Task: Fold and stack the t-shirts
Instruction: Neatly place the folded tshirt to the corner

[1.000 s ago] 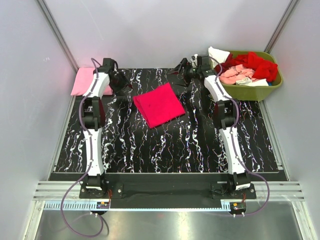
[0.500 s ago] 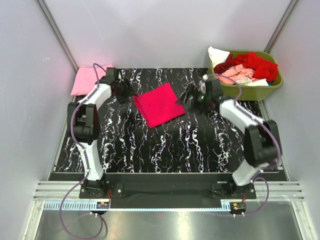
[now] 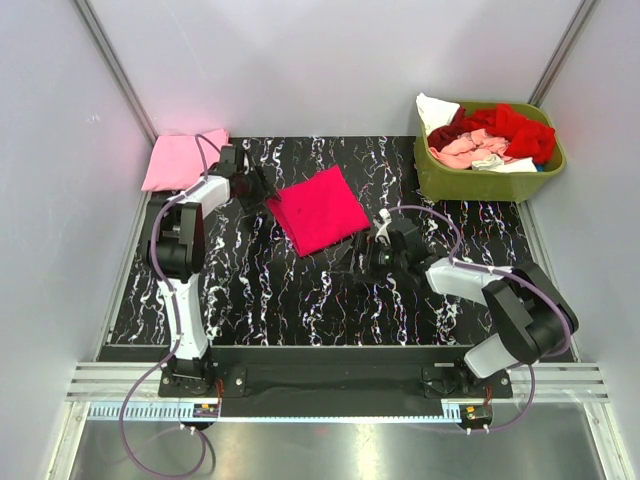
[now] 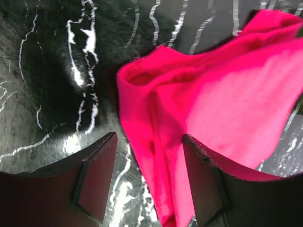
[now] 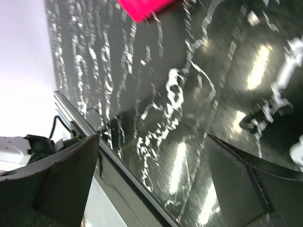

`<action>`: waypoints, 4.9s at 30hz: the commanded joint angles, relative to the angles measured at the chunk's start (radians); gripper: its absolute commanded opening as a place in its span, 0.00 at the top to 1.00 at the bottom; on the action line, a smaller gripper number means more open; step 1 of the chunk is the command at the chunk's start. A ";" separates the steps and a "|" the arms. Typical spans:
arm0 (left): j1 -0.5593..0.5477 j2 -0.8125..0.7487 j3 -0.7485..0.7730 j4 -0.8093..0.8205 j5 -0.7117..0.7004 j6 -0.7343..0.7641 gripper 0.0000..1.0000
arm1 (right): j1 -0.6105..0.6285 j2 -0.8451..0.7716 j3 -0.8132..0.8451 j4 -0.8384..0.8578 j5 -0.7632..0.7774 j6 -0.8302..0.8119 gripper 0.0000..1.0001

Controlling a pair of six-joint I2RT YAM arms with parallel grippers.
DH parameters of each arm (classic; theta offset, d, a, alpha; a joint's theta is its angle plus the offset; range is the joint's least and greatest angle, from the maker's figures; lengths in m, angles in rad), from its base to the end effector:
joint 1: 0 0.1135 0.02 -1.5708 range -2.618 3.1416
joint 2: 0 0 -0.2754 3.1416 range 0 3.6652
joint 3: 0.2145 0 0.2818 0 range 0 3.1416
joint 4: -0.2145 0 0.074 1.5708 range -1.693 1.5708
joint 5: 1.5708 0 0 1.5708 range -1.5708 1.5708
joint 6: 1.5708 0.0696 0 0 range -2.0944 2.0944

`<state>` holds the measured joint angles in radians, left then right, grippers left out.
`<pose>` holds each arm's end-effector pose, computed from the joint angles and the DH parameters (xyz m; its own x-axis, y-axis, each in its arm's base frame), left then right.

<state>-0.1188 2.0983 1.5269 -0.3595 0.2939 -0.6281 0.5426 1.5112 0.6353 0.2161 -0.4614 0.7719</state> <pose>0.5007 -0.0801 0.1402 -0.8121 -0.4695 -0.3466 -0.2373 0.8083 -0.5389 0.2698 0.1988 0.1318 -0.9088 0.1814 -0.3758 -0.1811 0.6401 0.7467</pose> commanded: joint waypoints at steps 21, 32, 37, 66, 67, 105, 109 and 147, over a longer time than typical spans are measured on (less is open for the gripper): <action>-0.058 0.086 0.100 0.047 -0.093 0.019 0.97 | -0.010 0.078 0.072 0.091 -0.045 -0.011 0.00; 0.042 0.107 0.485 -0.286 -0.124 0.169 1.00 | -0.018 0.073 0.061 0.103 -0.048 -0.006 0.00; 0.119 0.138 0.666 -0.384 -0.121 0.226 0.97 | -0.020 0.083 0.061 0.111 -0.063 -0.005 0.00; 0.347 0.063 0.561 -0.222 -0.110 0.335 0.36 | -0.064 0.149 0.067 0.174 -0.155 0.027 0.00; 0.358 0.071 0.535 -0.204 -0.075 0.328 0.36 | -0.064 0.149 0.067 0.175 -0.155 0.027 0.00; 0.467 0.316 0.564 0.011 0.111 0.211 0.44 | -0.095 0.213 0.087 0.200 -0.218 0.058 0.00; 0.464 0.321 0.562 0.014 0.117 0.205 0.48 | -0.096 0.216 0.089 0.201 -0.221 0.060 0.00; 0.441 0.170 0.958 -0.176 0.060 0.242 1.00 | -0.102 0.219 0.080 0.226 -0.243 0.066 0.00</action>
<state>0.3161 2.3356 2.4142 -0.6052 0.3611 -0.3691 0.4503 1.7329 0.6945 0.3992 -0.6758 0.8349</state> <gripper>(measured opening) 0.025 0.994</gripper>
